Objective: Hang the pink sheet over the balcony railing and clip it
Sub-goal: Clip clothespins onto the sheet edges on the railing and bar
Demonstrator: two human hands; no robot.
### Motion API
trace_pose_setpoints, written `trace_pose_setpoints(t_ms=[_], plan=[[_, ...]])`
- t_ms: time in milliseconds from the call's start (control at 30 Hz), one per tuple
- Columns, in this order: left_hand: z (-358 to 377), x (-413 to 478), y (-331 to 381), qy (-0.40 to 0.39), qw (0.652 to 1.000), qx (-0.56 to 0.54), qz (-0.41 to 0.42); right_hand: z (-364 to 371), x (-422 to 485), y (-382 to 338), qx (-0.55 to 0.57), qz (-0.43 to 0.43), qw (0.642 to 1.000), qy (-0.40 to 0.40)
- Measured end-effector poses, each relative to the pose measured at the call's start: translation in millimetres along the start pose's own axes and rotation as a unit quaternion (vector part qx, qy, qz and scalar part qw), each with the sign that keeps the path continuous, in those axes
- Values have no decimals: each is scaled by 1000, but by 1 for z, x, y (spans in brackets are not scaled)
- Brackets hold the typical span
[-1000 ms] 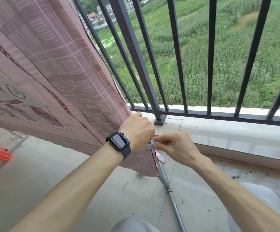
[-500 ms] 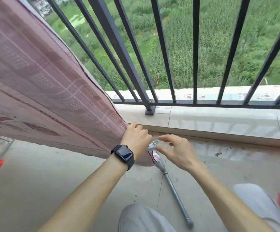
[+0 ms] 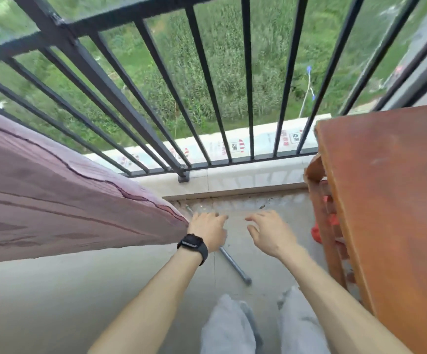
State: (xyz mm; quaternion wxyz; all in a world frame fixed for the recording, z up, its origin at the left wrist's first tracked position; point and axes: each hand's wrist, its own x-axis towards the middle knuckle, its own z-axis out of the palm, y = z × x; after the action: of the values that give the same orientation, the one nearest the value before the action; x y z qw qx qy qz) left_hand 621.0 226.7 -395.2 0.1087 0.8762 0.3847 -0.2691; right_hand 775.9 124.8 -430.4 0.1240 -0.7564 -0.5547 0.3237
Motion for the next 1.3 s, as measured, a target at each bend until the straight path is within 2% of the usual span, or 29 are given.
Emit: trace_pose_setpoints(t_ms=[133, 267, 433, 667, 833, 1033, 1300], plan=[[-53, -25, 44, 69, 994, -42, 72, -66, -78, -3, -25, 49, 995, 87], [-94, -34, 99, 120, 975, -36, 185, -110, -164, -1, -17, 148, 969, 195], [-119, -47, 187, 152, 939, -36, 308, -131, -268, 14, 2, 266, 914, 305], [-112, -62, 324, 141, 884, 38, 445, -112, -391, 68, 61, 415, 825, 378], [-78, -67, 429, 97, 852, 107, 504, -82, -448, 132, 114, 490, 774, 385], [-17, -75, 526, 36, 813, 216, 540, -50, -484, 217, 159, 530, 764, 332], [41, -52, 610, 70, 699, 371, 607, -31, -484, 313, 186, 585, 745, 260]])
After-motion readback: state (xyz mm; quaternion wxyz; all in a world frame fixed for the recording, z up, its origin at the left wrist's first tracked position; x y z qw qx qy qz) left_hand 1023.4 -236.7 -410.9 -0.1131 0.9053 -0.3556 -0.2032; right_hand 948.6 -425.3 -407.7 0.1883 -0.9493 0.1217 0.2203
